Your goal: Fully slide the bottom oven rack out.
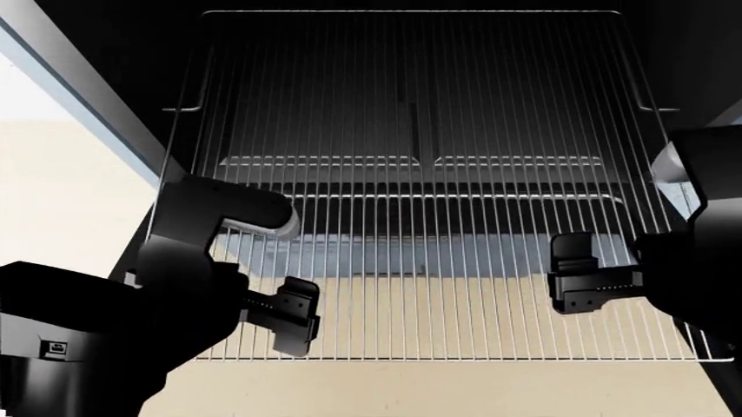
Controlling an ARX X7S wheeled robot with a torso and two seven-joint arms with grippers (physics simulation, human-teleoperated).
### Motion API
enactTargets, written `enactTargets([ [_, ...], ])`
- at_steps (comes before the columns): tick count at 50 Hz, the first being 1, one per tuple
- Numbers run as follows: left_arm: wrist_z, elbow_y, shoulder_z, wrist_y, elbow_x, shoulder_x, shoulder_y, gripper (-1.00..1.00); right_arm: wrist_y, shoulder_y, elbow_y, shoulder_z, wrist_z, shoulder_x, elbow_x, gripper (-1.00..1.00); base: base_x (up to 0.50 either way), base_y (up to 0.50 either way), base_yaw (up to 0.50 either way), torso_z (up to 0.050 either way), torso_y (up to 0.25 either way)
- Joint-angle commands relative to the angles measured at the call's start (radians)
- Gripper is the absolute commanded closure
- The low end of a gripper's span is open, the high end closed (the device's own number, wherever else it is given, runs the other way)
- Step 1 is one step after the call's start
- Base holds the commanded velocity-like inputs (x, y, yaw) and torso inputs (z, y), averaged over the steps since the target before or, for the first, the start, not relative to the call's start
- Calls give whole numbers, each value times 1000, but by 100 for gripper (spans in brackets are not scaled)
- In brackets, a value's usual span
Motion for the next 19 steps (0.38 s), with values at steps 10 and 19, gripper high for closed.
enactTargets([
  [10,-138,-12,171,11,-176,-101,240,-100,25,135,-47,51,70,37,140,-100,-3,2,5,0,-11],
  [19,-130,58,164,46,-179,-147,281,-100,29,135,-35,52,59,25,110,-100,-7,5,8,0,-11],
])
